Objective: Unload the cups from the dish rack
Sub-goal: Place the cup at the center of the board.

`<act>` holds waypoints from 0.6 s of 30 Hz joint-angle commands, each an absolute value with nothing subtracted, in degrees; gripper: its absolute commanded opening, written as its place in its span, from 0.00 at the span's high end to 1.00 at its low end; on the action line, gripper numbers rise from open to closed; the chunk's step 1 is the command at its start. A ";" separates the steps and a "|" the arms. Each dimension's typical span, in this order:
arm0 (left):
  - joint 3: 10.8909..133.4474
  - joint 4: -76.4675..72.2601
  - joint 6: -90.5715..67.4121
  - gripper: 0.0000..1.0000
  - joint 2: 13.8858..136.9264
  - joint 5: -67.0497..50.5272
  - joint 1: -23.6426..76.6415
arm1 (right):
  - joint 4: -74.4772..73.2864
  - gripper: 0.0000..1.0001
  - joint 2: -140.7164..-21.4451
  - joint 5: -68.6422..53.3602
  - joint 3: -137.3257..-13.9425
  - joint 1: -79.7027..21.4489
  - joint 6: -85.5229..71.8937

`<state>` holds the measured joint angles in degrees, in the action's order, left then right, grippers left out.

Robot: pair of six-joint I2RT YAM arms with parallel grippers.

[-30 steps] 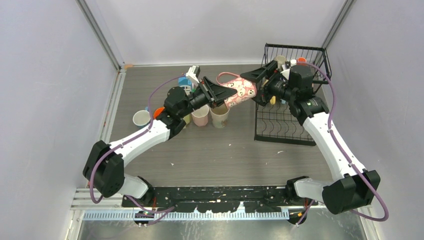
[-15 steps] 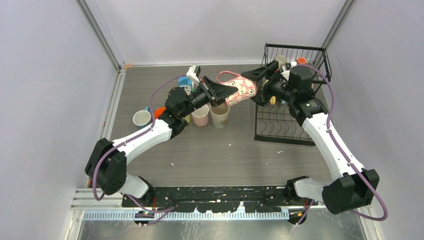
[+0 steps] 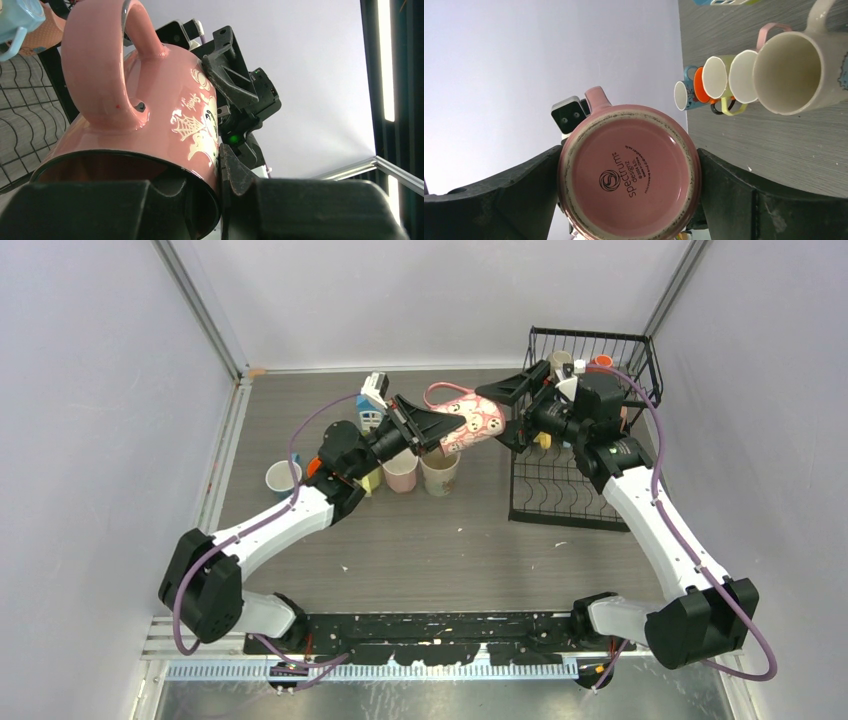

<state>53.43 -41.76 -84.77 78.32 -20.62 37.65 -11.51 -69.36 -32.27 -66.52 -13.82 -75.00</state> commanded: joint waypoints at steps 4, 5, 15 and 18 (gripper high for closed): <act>53.66 -47.47 -82.83 1.00 73.69 -16.94 33.72 | -5.72 0.00 -67.09 -33.65 -67.13 -12.35 -75.58; 53.62 -47.48 -82.80 1.00 73.62 -17.05 33.55 | -5.69 0.00 -67.06 -33.73 -67.12 -12.34 -75.53; 53.75 -46.03 -81.35 1.00 72.69 -18.19 33.08 | -5.42 0.00 -66.99 -33.93 -67.22 -12.22 -75.40; 53.57 -46.37 -81.39 1.00 72.60 -18.11 32.91 | -5.23 0.00 -67.15 -34.00 -67.48 -12.28 -75.41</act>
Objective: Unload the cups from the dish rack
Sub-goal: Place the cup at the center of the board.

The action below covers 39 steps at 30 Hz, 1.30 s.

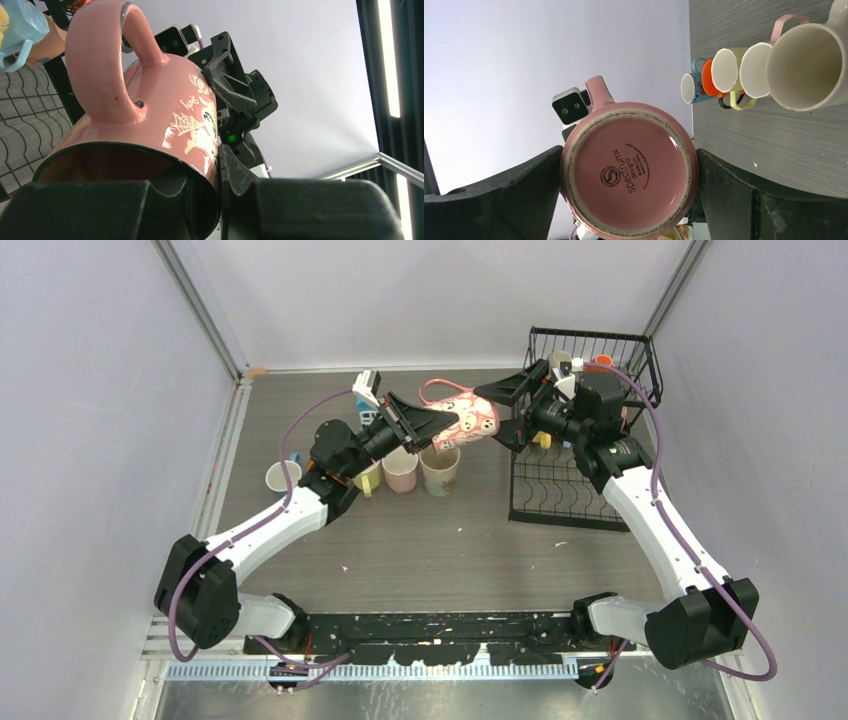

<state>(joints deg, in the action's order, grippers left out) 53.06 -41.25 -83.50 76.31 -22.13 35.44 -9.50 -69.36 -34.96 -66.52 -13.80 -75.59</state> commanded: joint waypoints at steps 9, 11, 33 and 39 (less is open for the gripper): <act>53.57 -46.49 -81.23 1.00 72.16 -18.49 32.43 | -5.34 0.00 -67.18 -34.10 -67.75 -12.25 -75.04; 53.48 -46.97 -81.12 1.00 72.28 -18.77 32.43 | -5.37 0.00 -67.27 -34.19 -67.76 -12.25 -74.87; 52.09 -48.68 -81.55 1.00 71.47 -18.37 32.01 | -5.71 0.00 -67.27 -34.01 -67.08 -11.84 -74.35; 51.77 -49.31 -81.59 1.00 71.06 -18.36 31.82 | -5.71 0.00 -67.25 -34.01 -67.06 -11.77 -74.27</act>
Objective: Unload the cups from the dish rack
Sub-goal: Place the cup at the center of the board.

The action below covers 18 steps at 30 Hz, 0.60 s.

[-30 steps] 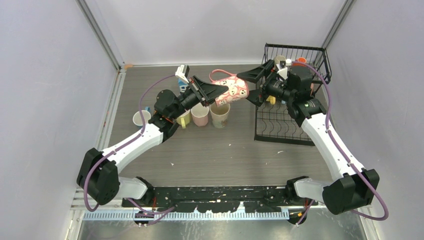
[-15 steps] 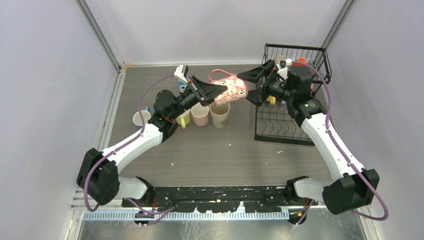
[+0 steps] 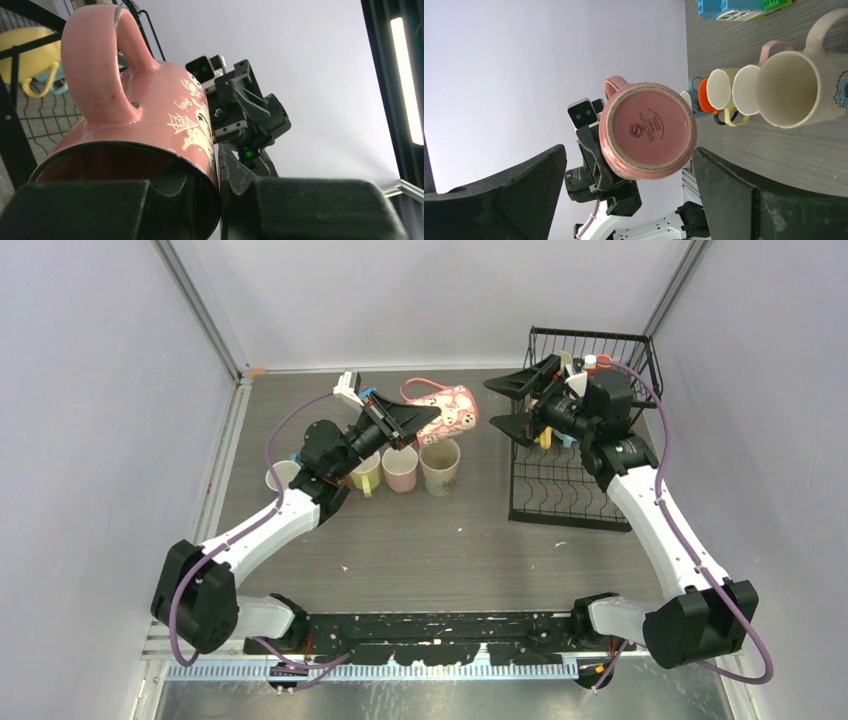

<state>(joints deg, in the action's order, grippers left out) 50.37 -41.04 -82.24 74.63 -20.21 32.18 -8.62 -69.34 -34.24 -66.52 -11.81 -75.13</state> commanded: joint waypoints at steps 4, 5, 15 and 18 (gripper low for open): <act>51.85 -48.13 -81.03 1.00 70.55 -18.49 31.81 | -7.12 0.00 -67.06 -33.74 -67.34 -11.72 -73.21; 51.86 -47.37 -80.79 1.00 70.31 -18.73 31.79 | -8.39 0.00 -66.87 -33.37 -67.64 -11.69 -72.31; 52.33 -28.48 -72.86 1.00 62.62 -23.10 30.97 | -25.15 0.00 -65.23 -25.86 -73.03 -11.84 -59.72; 54.44 -18.21 -68.22 1.00 60.05 -25.96 30.39 | -29.86 0.00 -65.42 -23.89 -74.12 -11.84 -55.97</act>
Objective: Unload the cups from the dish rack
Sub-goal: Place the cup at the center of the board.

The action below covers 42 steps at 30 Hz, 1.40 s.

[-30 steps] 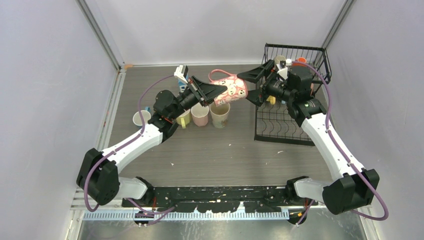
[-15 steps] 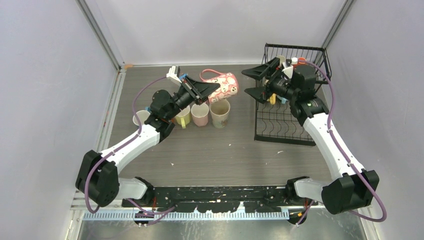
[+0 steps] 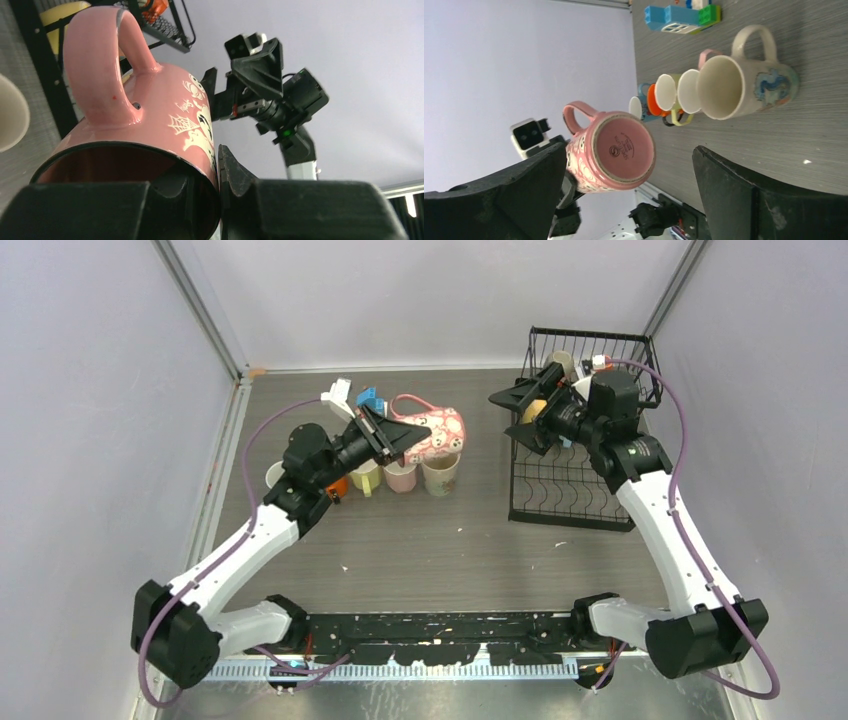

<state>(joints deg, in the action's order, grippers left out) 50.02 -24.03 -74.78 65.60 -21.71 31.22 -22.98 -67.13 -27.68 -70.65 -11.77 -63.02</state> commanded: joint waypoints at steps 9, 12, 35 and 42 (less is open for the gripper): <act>62.28 23.78 -51.03 1.00 52.41 -21.97 29.75 | -40.02 0.00 -65.24 -14.81 -77.06 -12.03 -46.90; 63.27 33.55 -48.93 1.00 49.98 -16.67 29.79 | -41.45 0.00 -65.18 -12.17 -77.51 -12.11 -45.42; 65.74 67.62 -55.57 1.00 63.03 18.31 28.25 | -38.98 0.00 -65.18 -12.72 -73.82 -12.77 -45.04; 65.12 66.27 -61.36 1.00 69.08 19.35 24.07 | -39.02 0.00 -65.39 -12.84 -74.00 -12.97 -45.26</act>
<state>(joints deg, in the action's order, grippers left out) 64.29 67.57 -56.69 68.03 15.07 25.87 -41.21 -66.24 -12.71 -73.36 -12.62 -46.19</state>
